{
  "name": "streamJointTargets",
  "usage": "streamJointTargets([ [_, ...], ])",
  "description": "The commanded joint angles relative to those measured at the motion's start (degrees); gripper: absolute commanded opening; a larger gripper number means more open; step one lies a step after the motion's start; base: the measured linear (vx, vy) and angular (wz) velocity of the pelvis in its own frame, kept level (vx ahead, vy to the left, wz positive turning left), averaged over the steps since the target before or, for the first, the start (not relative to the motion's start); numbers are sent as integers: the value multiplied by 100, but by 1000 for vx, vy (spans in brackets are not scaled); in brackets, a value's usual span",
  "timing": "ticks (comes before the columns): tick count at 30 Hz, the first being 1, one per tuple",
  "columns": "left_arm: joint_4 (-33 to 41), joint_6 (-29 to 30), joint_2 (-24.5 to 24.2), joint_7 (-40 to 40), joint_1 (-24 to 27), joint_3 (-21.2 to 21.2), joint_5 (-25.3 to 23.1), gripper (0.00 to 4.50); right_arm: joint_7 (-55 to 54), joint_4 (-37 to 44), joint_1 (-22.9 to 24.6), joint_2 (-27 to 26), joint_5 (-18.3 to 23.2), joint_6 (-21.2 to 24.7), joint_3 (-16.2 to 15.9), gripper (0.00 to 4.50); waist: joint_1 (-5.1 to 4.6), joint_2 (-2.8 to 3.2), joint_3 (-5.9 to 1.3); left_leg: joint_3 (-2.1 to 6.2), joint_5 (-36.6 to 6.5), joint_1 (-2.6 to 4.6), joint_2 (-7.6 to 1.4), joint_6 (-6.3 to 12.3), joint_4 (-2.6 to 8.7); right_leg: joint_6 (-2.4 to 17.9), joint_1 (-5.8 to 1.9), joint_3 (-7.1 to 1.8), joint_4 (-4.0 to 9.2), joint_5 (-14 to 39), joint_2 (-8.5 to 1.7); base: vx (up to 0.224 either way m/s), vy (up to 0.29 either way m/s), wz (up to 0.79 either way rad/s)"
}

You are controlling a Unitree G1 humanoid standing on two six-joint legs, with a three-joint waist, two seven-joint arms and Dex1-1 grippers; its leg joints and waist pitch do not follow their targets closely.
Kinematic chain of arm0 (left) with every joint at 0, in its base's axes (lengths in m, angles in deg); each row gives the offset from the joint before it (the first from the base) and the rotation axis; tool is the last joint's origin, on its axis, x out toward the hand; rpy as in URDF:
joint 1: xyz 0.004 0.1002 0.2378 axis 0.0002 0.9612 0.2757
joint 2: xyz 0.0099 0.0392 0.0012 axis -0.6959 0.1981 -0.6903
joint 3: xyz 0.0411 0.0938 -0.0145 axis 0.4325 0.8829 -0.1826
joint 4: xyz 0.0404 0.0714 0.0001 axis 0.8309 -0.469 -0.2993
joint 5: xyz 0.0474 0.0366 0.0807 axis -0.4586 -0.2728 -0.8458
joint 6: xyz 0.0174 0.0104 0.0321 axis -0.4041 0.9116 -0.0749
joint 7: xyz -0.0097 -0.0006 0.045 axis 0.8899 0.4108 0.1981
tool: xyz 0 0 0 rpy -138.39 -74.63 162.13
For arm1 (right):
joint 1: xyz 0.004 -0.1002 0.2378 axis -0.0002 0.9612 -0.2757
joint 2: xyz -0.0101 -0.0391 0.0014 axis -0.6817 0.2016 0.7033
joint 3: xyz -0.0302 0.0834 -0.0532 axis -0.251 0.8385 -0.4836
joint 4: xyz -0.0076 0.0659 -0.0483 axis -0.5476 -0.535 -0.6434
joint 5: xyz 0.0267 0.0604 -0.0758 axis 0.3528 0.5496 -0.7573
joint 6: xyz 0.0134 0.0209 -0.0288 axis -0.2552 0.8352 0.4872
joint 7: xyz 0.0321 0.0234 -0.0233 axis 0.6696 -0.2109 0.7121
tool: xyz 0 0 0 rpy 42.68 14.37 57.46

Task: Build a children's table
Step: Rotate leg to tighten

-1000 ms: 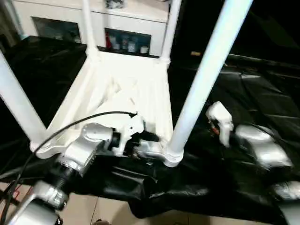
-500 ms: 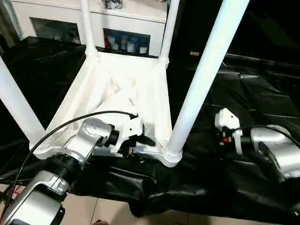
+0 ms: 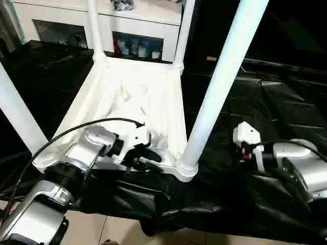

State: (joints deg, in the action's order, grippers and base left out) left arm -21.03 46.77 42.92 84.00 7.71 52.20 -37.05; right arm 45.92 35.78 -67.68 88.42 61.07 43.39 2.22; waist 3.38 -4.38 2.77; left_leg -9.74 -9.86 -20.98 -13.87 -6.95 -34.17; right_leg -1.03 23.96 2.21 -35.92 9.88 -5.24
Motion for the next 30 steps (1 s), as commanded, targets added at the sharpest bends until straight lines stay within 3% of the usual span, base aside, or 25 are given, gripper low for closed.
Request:
streamJointTargets([
  [1, -166, 163, -34, 26, 59, 89, -214, 135, 57, 113, -12, 118, 86, 103, 6, 370, 34, 24, -336, -91, -1762, 26, 98, 76, 431, 1056, -272, -100, 487, 1878, -124, 0, 0, 0],
  [4, -122, 243, -47, 84, 92, 105, -235, 126, 96, 139, -7, 137, 123, 162, -6, 370, 34, 26, -337, -90, -1762, 24, 99, 76, 431, 1051, -270, -103, 490, 1903, -124, 0, 0, 0],
  [11, 18, 245, -118, 198, 190, 229, -381, 53, 81, 124, -14, 163, 100, 152, -24, 370, 27, 34, -341, -94, -1716, 24, 95, 84, 432, 1096, -274, -105, 483, 1760, -123, 0, 0, 0],
  [19, 126, 283, -166, 148, 266, 303, -511, 4, 151, 192, 3, 131, 211, 349, -47, 370, 23, 39, -330, -85, -1839, 21, 98, 68, 442, 1014, -263, -100, 506, 2026, -123, 0, 0, 0],
  [23, 411, 499, -197, 95, 460, 280, -536, 0, 215, 257, 34, 122, 376, 583, -63, 408, 9, 57, -340, -82, -1823, 21, 87, 66, 445, 1050, -270, -104, 492, 1939, -125, 0, 0, 0],
  [26, 472, 660, -58, -293, 566, 156, -550, 0, 7, 184, 66, 12, 228, 305, -85, 425, 5, 67, -339, -90, -1786, 26, 89, 67, 443, 1065, -256, -105, 493, 1874, -119, 0, 0, 0],
  [28, 483, 736, 42, -540, 614, 112, -583, 0, -126, 97, 62, -89, 138, 138, -115, 425, 0, 49, -320, -98, -1906, 32, 96, 71, 443, 1005, -235, -98, 525, 2117, -115, 0, 0, 0],
  [30, 515, 1014, 253, -874, 625, 21, -532, 0, -335, 13, 42, -298, 42, -61, -202, 425, 16, 66, -315, -99, -2031, 55, 108, 56, 430, 910, -201, -94, 564, 2467, -129, 0, 0, 0],
])
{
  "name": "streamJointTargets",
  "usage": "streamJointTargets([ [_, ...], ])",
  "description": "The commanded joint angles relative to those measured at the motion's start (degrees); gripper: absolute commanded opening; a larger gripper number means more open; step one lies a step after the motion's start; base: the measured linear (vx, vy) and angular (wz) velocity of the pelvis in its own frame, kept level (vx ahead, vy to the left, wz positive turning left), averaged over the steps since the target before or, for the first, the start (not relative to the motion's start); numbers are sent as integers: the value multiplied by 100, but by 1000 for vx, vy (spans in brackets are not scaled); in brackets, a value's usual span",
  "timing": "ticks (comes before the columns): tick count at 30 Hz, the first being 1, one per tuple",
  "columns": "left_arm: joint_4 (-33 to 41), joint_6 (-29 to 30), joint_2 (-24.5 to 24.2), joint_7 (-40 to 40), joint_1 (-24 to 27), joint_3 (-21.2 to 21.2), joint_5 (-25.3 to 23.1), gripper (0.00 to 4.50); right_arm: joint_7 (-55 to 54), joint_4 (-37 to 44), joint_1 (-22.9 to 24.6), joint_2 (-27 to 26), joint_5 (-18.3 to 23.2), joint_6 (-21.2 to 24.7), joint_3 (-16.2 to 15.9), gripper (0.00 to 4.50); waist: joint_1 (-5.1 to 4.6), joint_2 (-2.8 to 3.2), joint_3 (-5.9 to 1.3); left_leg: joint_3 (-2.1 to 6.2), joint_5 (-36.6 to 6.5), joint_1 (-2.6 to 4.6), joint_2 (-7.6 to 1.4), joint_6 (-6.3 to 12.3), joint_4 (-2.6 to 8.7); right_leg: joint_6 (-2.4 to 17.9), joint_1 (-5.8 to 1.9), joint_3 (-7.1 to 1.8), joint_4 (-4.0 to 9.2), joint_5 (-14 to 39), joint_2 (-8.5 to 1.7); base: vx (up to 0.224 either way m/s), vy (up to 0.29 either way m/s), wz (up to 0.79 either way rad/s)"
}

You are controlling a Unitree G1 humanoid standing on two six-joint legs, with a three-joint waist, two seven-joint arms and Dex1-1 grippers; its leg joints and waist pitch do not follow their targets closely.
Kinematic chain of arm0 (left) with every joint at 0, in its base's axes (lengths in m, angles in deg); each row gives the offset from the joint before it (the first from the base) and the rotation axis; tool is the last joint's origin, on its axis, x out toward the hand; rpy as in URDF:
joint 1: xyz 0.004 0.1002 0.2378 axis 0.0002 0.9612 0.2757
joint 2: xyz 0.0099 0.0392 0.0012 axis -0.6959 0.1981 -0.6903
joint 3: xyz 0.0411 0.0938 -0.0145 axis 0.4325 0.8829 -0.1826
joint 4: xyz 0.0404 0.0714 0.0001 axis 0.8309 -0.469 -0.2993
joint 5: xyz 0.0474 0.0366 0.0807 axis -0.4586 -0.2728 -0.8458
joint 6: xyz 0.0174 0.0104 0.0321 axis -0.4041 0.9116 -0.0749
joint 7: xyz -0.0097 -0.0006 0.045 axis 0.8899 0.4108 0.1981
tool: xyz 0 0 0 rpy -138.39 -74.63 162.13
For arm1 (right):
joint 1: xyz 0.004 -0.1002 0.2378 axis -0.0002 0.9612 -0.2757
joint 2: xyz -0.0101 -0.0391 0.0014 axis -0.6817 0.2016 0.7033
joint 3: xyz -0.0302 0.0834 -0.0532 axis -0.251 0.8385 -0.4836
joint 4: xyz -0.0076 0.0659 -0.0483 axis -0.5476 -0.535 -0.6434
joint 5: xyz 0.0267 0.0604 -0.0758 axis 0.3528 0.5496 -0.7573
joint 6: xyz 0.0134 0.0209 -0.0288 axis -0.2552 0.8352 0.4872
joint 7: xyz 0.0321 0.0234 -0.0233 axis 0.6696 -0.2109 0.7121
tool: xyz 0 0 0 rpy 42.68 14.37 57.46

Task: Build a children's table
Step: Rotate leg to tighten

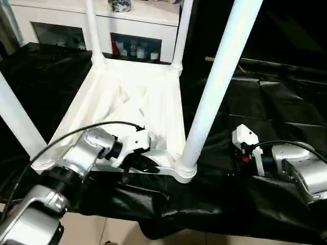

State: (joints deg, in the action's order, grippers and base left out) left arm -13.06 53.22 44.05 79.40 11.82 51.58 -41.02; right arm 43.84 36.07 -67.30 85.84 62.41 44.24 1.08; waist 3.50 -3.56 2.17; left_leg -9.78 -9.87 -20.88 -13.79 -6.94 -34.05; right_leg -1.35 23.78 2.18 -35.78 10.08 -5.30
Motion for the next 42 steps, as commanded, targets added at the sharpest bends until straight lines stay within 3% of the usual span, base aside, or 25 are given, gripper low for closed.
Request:
streamJointTargets([
  [1, -282, 422, 174, -455, 202, 73, -127, 0, -151, -34, -9, -76, -97, -144, -105, 425, 15, -23, -262, -90, -2074, 63, 97, 55, 418, 887, -176, -94, 571, 2584, -127, 0, 0, 0],
  [4, -287, 522, 292, -600, 146, 87, -178, 0, -353, -202, -101, -260, -239, -248, -227, 425, -13, -21, -240, -53, -2227, 27, 117, 4, 452, 665, -182, -60, 613, 2984, -122, 0, 0, 0],
  [6, -375, 649, 494, -823, 42, 4, -174, 0, -562, -537, -268, -513, -373, -361, -361, 425, -30, -16, -238, -46, -2334, 52, 128, -5, 440, 560, -151, -47, 662, 3270, -129, 0, 0, 0],
  [9, -454, 558, 576, -826, -37, -41, -156, 0, -799, -897, -438, -693, -552, -587, -420, 425, -67, -24, -255, -22, -2334, 34, 140, -18, 455, 491, -175, -16, 683, 3321, -138, 0, 0, 0],
  [11, -475, 510, 590, -770, -61, -39, -163, 0, -1014, -1141, -557, -790, -676, -735, -412, 425, -96, -23, -248, -10, -2350, 17, 141, -23, 476, 496, -184, 1, 683, 3262, -128, 0, 0, 0],
  [13, -495, 452, 572, -700, -94, -16, -201, 0, -1076, -1308, -677, -877, -611, -663, -371, 425, -112, -25, -247, -17, -2451, 50, 144, 9, 466, 526, -153, -7, 701, 3255, -121, 0, 0, 0],
  [14, -506, 445, 562, -683, -103, -18, -210, 0, -1058, -1369, -713, -898, -603, -659, -365, 398, -125, -28, -245, -18, -2507, 58, 147, 27, 462, 540, -149, -6, 708, 3274, -113, 0, 0, 0],
  [16, -536, 425, 536, -650, -120, -15, -226, 0, -993, -1434, -751, -915, -592, -661, -368, 398, -146, -23, -242, -16, -2540, 51, 142, 56, 466, 559, -150, -7, 711, 3276, -117, 0, 0, 0],
  [26, -627, 318, 456, -541, -140, -58, -255, 0, -961, -1719, -881, -1111, -446, -798, -237, 300, -169, -15, -226, -5, -2682, 64, 140, 50, 474, 527, -115, 1, 737, 3458, -120, 0, 0, 0],
  [36, -588, 277, 440, -503, -88, -90, -230, 0, -1077, -1979, -898, -1356, -380, -794, -133, 276, -194, -17, -210, 9, -2782, 59, 138, 36, 488, 480, -91, 7, 763, 3646, -135, 0, 0, 0],
  [40, -532, 420, 640, -906, -122, -286, -182, 0, -2069, -2519, -1070, -1726, -480, -941, 133, 275, -279, 10, -194, 58, -3022, 74, 146, -73, 492, 390, -79, 90, 802, 3935, -147, 0, 0, 0],
  [41, -519, 462, 693, -1006, -138, -333, -168, 0, -2289, -2633, -1115, -1803, -492, -954, 198, 275, -302, 21, -187, 71, -3061, 81, 145, -88, 506, 378, -91, 113, 830, 3939, -144, 0, 0, 0],
  [42, -477, 559, 812, -1232, -173, -421, -155, 0, -2659, -2840, -1202, -1941, -500, -947, 310, 275, -362, 57, -207, 108, -3126, 60, 128, -94, 535, 437, -149, 156, 819, 3758, -165, 0, 0, 0],
])
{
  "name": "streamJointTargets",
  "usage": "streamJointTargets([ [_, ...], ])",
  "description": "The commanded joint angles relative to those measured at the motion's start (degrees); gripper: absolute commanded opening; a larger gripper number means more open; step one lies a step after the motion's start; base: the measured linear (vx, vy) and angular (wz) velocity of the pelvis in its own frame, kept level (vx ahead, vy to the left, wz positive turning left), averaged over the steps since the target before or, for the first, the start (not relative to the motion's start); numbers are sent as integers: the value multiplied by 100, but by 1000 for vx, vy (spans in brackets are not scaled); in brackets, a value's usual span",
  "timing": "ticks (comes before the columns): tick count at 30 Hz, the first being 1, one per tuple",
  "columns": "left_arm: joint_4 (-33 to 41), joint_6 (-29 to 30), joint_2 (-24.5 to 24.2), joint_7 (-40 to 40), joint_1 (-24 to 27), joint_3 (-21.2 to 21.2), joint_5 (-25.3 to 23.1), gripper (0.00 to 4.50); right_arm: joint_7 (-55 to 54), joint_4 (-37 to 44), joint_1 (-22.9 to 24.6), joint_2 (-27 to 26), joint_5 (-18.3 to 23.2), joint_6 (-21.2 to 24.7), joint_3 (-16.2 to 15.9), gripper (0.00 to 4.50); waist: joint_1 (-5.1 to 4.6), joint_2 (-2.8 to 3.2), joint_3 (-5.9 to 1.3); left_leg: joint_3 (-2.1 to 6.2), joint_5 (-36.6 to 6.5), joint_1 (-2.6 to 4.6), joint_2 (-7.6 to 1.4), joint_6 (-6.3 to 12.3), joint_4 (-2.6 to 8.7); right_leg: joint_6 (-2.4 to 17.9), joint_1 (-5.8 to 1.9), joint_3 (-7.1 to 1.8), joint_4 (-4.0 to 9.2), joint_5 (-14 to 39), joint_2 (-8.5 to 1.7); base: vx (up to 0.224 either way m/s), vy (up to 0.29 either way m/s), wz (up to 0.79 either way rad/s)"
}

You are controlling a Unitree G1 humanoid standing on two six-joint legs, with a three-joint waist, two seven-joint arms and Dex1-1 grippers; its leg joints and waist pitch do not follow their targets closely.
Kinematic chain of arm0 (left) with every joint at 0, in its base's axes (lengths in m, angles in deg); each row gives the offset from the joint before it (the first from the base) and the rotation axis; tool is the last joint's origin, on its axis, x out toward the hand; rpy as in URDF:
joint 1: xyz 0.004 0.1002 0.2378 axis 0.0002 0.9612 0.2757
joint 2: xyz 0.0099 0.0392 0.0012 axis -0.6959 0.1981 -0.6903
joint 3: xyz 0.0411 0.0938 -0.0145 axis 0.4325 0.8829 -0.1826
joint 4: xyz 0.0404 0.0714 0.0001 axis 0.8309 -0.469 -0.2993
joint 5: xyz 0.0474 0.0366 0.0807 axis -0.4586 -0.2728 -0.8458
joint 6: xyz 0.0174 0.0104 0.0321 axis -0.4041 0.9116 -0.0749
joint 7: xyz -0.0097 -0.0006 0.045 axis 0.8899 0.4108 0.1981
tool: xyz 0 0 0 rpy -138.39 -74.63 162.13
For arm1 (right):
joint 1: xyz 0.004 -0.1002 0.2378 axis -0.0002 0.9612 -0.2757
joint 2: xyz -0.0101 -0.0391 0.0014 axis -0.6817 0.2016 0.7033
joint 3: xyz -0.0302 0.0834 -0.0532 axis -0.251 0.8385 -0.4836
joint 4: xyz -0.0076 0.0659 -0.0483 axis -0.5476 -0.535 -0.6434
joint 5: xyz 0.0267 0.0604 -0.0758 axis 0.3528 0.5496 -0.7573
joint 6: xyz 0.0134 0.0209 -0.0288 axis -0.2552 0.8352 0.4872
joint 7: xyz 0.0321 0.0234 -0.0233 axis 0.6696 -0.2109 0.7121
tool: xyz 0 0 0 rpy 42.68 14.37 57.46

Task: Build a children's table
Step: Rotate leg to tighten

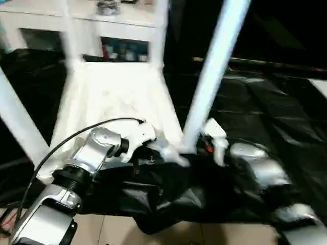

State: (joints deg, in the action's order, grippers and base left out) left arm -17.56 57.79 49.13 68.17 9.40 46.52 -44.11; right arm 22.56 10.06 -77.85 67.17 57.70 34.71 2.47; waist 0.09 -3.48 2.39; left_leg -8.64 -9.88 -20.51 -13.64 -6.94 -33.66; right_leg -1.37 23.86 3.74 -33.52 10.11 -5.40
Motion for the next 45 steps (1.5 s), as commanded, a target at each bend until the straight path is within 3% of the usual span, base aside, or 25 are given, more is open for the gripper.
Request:
streamJointTargets([
  [1, 34, 234, 439, -367, 36, -14, 174, 0, -914, -444, -231, -225, -53, -2, 272, 275, -63, 88, -237, 28, -3155, -1, 94, -106, 536, 526, -217, 44, 575, 3483, -167, 0, 0, 0],
  [3, 176, 512, 692, -792, -4, -145, 198, 0, -1540, -782, -388, -518, -92, 27, 391, 275, -106, 88, -239, 34, -3142, -23, 93, -93, 561, 652, -247, 55, 577, 3168, -167, -14, 21, -10],
  [5, 299, 685, 890, -1094, -9, -174, 160, 0, -1988, -1042, -523, -771, -135, 8, 428, 275, -143, 78, -227, 1, -3159, 39, 115, -65, 530, 767, -174, 38, 604, 3108, -160, 0, 0, 0],
  [7, 374, 754, 1022, -1236, 8, -157, 133, 0, -2355, -1259, -643, -945, -164, -18, 459, 275, -186, 71, -224, 9, -3064, -6, 123, -44, 544, 751, -219, 41, 591, 3128, -165, 0, 0, 0],
  [11, 496, 696, 1303, -1285, 110, -22, 85, 0, -2281, -1521, -838, -1243, -173, -262, 401, 275, -165, 42, -224, -47, -2983, 50, 132, 63, 520, 795, -165, -8, 627, 3020, -162, 0, 0, 0],
  [12, 496, 696, 1303, -1285, 110, -22, 85, 0, -2281, -1521, -838, -1243, -173, -262, 401, 310, -165, 42, -224, -47, -2983, 50, 132, 63, 520, 795, -165, -8, 627, 3020, -162, 0, 0, 0],
  [16, 530, 646, 1290, -1273, 162, 15, 53, 0, -2168, -1569, -876, -1257, -97, -293, 472, 348, -108, 30, -250, -91, -2690, 52, 117, 112, 534, 920, -180, -66, 573, 2698, -156, 0, 0, 0],
  [17, 555, 552, 1224, -1234, 205, 32, 36, 0, -2104, -1572, -894, -1215, -88, -336, 506, 354, -70, 14, -258, -120, -2573, 68, 121, 130, 524, 965, -167, -84, 565, 2583, -150, 0, 0, 0],
  [19, 592, 493, 1161, -1218, 250, 44, 20, 0, -2059, -1577, -903, -1155, -132, -425, 488, 376, -38, 23, -270, -130, -2385, 32, 110, 160, 536, 1007, -201, -99, 527, 2373, -150, 0, 0, 0],
  [21, 644, 208, 914, -898, 346, 92, 15, 0, -1578, -1416, -822, -860, -272, -659, 305, 376, 20, -5, -295, -133, -2124, -6, 101, 197, 544, 995, -258, -99, 488, 2180, -152, 0, 0, 0],
  [23, 684, 98, 698, -549, 415, 83, 57, 0, -895, -1164, -671, -526, -377, -932, 79, 376, 29, 1, -308, -166, -1875, -24, 94, 252, 530, 1095, -262, -130, 445, 1798, -149, 0, 0, 0],
  [25, 741, -30, 574, -274, 460, 89, 122, 0, -448, -941, -538, -343, -361, -1167, -24, 376, 53, -33, -310, -200, -1768, 2, 94, 308, 506, 1194, -242, -147, 425, 1690, -138, 0, 0, 0],
  [27, 819, -276, 402, 142, 517, 86, 242, 0, 354, -556, -331, -88, -182, -1160, -127, 376, 132, -48, -302, -261, -1739, 54, 83, 456, 462, 1274, -202, -177, 416, 1627, -120, 27, -25, 8],
  [29, 815, -323, 228, 443, 526, 87, 289, 0, 983, -235, -163, 123, -8, -1039, -206, 376, 171, -77, -326, -282, -1587, 37, 78, 495, 452, 1282, -238, -178, 378, 1521, -116, 54, -50, 14],
  [32, 747, -347, 121, 614, 497, 68, 312, 0, 1192, -203, -114, 196, 27, -1166, -191, 376, 266, -79, -350, -279, -966, -26, 81, 506, 432, 1392, -275, -195, 240, 848, -107, 0, 0, 0],
  [34, 697, -352, 6, 892, 455, 89, 362, 0, 1406, -244, -105, 234, 66, -1160, -205, 376, 275, -98, -347, -281, -947, -19, 81, 481, 433, 1423, -276, -184, 236, 852, -105, 0, 0, 0],
  [36, 651, -416, -129, 1224, 417, 167, 381, 0, 1668, -235, -98, 268, 131, -1046, -261, 376, 279, -75, -338, -274, -1074, -5, 73, 427, 443, 1393, -265, -183, 249, 1028, -110, 0, 0, 0],
  [38, 568, -504, -228, 1514, 366, 227, 385, 0, 1931, -205, -100, 287, 213, -887, -313, 350, 282, -72, -334, -270, -1163, 2, 76, 390, 447, 1362, -260, -183, 262, 1148, -111, 0, 0, 0],
  [41, 496, -537, -295, 1752, 313, 257, 398, 0, 2086, -191, -110, 299, 243, -822, -357, 337, 304, -57, -323, -270, -1402, 61, 54, 295, 458, 1396, -216, -195, 267, 1188, -100, 0, 0, 0],
  [42, 475, -553, -311, 1802, 300, 259, 397, 0, 2120, -152, -98, 307, 249, -801, -361, 312, 309, -63, -320, -275, -1431, 62, 59, 282, 458, 1398, -214, -196, 269, 1201, -95, 0, 0, 0],
  [45, 453, -576, -325, 1852, 287, 259, 396, 0, 2158, -103, -81, 318, 260, -774, -365, 293, 319, -81, -321, -264, -1462, 33, 65, 230, 457, 1345, -233, -216, 260, 1297, -98, 0, 0, 0],
])
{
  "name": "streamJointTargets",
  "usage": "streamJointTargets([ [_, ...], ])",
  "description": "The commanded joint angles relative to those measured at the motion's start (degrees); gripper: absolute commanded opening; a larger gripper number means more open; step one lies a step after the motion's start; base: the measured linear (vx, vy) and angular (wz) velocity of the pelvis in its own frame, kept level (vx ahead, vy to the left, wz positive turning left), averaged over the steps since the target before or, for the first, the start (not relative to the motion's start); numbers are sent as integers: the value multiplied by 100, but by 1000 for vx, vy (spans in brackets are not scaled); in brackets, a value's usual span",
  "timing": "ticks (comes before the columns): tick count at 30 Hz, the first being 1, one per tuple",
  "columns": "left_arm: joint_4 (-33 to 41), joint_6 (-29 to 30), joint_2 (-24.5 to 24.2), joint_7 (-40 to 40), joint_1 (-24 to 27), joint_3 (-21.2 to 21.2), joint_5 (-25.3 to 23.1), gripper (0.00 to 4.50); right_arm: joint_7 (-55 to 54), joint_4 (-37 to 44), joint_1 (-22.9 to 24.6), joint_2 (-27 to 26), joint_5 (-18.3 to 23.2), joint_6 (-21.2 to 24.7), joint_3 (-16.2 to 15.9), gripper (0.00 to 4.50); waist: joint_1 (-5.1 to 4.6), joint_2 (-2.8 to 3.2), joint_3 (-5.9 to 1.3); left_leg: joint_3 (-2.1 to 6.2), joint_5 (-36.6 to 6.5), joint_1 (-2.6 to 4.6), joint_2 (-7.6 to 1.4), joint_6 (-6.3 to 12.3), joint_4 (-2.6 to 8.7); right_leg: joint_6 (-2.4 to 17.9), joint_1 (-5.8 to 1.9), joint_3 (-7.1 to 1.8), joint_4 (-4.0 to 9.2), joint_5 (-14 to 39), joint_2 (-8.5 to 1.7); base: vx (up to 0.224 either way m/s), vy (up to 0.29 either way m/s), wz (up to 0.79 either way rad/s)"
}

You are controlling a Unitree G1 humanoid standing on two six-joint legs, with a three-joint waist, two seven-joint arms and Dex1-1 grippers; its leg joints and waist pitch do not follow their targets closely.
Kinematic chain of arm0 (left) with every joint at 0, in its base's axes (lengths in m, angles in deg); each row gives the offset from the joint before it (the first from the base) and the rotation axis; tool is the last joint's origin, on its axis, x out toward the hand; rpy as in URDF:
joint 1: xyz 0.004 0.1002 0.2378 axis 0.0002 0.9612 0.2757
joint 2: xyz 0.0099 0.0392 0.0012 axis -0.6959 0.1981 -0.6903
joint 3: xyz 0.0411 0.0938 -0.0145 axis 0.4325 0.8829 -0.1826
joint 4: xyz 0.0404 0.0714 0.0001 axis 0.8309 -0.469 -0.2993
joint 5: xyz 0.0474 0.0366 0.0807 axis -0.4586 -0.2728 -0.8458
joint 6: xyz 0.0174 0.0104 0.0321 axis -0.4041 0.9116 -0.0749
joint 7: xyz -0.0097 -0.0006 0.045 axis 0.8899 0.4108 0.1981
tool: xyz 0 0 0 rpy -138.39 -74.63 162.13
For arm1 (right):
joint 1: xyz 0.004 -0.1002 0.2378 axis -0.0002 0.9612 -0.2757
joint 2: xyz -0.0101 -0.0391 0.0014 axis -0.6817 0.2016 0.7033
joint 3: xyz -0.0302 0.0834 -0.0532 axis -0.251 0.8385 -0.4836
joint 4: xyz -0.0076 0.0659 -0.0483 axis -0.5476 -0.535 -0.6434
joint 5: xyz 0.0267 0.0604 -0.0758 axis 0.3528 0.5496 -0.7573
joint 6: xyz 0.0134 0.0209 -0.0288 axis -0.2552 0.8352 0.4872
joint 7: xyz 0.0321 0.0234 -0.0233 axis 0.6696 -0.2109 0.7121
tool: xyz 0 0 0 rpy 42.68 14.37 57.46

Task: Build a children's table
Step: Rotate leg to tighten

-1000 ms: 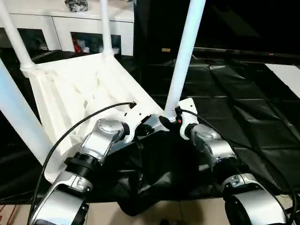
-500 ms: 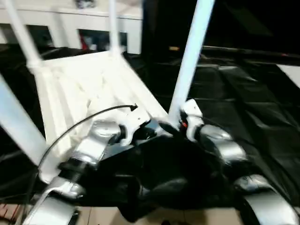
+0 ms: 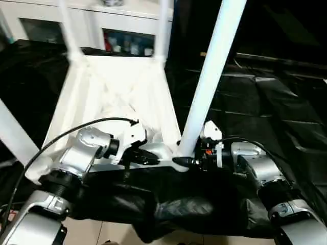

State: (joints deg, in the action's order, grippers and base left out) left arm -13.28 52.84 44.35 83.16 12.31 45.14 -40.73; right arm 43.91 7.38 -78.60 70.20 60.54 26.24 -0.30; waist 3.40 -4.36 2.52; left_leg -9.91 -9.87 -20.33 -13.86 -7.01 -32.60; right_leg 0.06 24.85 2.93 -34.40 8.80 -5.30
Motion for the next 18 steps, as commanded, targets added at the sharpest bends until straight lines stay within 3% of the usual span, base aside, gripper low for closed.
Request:
streamJointTargets([
  [1, -26, -132, 149, 381, -29, 394, 36, 0, 72, 203, 3, 15, -11, 115, -76, 293, -13, -1, -336, -130, -1432, -1, 94, 230, 351, 1160, -343, -139, 346, 1454, -107, 0, 0, 0],
  [11, -392, -235, 322, -115, -136, 196, -89, 0, -110, 216, 104, -116, -32, 237, -53, 272, 8, -22, -353, -147, -1221, -13, 109, 268, 321, 1163, -342, -158, 321, 1258, -107, 0, 0, 0],
  [13, -490, -163, 521, -614, -189, 22, -78, 0, -871, -76, 22, -340, -99, 208, 144, 272, 11, -31, -338, -140, -1306, -9, 112, 208, 334, 1096, -333, -159, 350, 1495, -110, 0, 0, 0],
  [15, -511, 25, 785, -1175, -238, -124, -67, 0, -1924, -522, -175, -659, -75, 336, 471, 271, -20, -22, -315, -111, -1538, -19, 123, 18, 355, 851, -316, -155, 403, 2222, -125, -25, -2, -2],
  [16, -517, 118, 914, -1429, -259, -169, -84, 0, -2349, -699, -247, -794, -80, 333, 579, 271, -55, -46, -316, -102, -1627, -31, 131, -58, 355, 748, -312, -149, 421, 2484, -128, -51, -3, -4],
  [18, -524, 228, 1082, -1715, -283, -199, -117, 0, -2847, -893, -325, -962, -94, 414, 676, 271, -94, -52, -321, -83, -1690, -34, 144, -90, 349, 599, -314, -133, 460, 2802, -137, 0, 0, 0],
])
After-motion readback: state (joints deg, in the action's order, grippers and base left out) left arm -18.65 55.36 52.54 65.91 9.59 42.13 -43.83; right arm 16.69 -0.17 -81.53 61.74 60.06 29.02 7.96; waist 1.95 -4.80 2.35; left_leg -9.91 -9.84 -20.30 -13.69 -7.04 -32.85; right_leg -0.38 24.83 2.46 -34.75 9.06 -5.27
